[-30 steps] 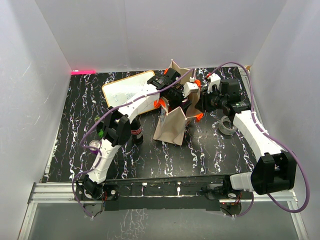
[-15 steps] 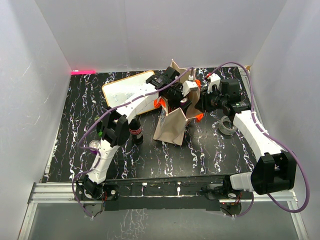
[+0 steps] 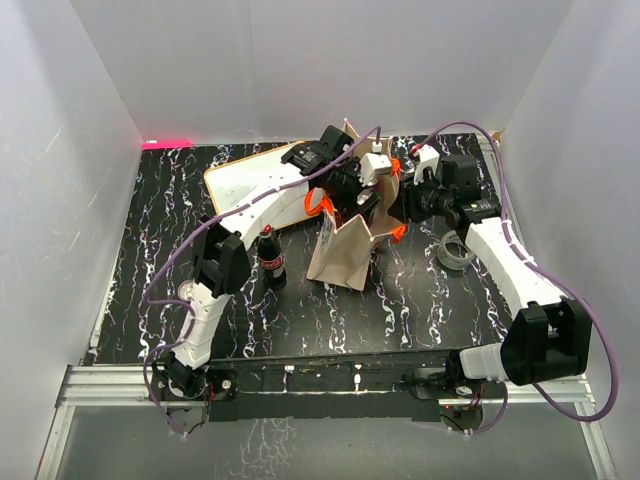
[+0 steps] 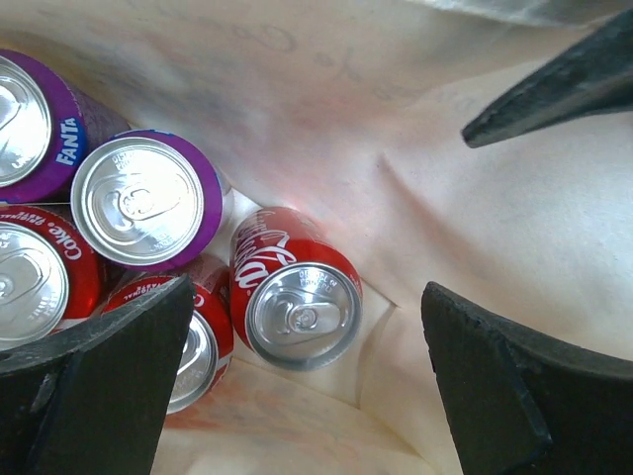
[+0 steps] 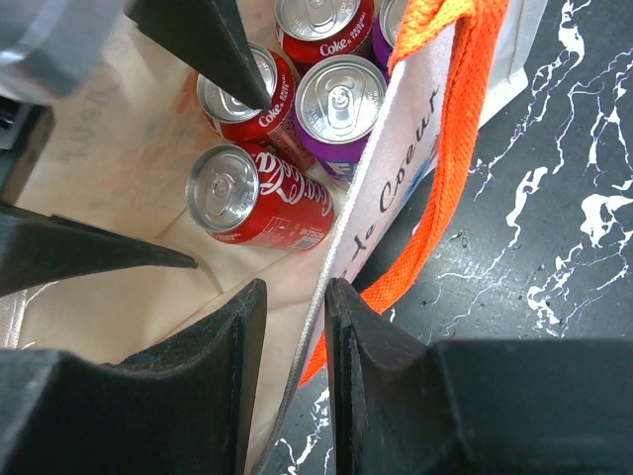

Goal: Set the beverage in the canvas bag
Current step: Place the drink in the canvas bag, then pick up the drink from the center of the board.

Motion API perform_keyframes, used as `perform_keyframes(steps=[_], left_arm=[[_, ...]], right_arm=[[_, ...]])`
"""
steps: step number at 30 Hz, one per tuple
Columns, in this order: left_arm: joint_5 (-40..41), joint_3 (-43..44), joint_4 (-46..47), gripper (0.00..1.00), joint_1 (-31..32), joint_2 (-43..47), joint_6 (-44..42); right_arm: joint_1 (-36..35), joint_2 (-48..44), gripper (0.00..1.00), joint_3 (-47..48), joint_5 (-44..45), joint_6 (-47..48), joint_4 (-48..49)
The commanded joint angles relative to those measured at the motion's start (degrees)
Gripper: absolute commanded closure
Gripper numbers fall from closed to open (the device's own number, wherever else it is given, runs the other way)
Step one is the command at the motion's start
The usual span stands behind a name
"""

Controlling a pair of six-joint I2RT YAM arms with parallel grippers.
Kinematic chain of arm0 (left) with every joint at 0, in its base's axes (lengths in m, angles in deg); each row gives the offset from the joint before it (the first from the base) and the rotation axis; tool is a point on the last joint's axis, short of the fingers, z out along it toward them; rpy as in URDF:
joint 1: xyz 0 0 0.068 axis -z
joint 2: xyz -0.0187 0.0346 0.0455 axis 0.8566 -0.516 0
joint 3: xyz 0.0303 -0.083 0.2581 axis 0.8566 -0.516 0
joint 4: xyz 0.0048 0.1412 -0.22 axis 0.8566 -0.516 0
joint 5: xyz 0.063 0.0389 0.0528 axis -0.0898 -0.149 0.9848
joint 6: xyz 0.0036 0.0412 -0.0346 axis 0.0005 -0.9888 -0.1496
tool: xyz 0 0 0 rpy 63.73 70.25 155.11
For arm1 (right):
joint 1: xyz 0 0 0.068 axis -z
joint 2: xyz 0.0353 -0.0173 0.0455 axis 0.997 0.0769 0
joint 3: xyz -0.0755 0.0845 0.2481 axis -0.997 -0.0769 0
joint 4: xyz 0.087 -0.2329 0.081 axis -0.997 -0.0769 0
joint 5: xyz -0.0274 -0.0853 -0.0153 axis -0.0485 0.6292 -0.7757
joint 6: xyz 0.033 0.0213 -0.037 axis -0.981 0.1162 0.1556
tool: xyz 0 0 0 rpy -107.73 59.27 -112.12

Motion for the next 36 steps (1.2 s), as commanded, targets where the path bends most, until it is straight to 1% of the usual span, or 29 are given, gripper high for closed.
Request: perform_keyframes(steps=[1, 5, 10, 14, 17, 20, 23, 25, 27, 32, 36], left_arm=[[-0.33, -0.73, 0.99, 0.03, -0.49, 6.56, -1.11], [-0.28, 0.37, 1.16, 0.03, -0.54, 8.33, -2.59], [-0.17, 1.38, 3.43, 0.03, -0.57, 11.95, -3.11], [2.78, 4.78, 3.34, 0.03, -0.73, 14.47, -3.26], [5.46, 2.97, 4.23, 0.03, -0.89, 18.71, -3.55], [10.78, 0.3, 4.14, 0.03, -0.91, 23.34, -3.59], [22.1, -0.84, 2.23, 0.03, -0.93, 27.21, -5.2], [27.72, -5.21, 2.89, 0.03, -1.53, 30.68, -7.12], [29.92, -8.71, 3.21, 0.03, -4.81, 34.13, -6.55], [29.41, -16.0, 0.75, 0.03, -16.93, 41.91, -0.82], [28.15, -22.44, -3.93, 0.03, -22.24, 48.85, 0.18]], right_arm=[[0.07, 0.5, 0.68, 3.43, -1.32, 1.52, 2.8], [0.04, 0.75, 0.66, 4.01, -2.18, 1.74, 2.83], [-0.04, 1.65, 0.59, 5.36, -3.04, 1.73, 3.0], [-0.05, 2.69, 0.53, 7.22, -3.0, 1.69, 2.49], [-0.39, 3.66, 0.5, 9.04, -2.98, 1.32, 1.75], [-1.04, 4.44, 0.48, 10.65, -1.76, 0.51, 1.3], [-1.57, 5.3, 0.44, 12.14, -0.96, 0.3, 0.77], [-1.73, 6.02, 0.42, 13.07, -0.73, 0.29, 0.53], [-2.02, 6.57, 0.42, 13.85, -0.8, 0.29, 0.33], [-2.95, 7.76, 0.4, 15.44, -0.16, -0.09, -0.03], [-3.82, 7.71, 0.4, 15.45, 0.26, -0.37, -0.05]])
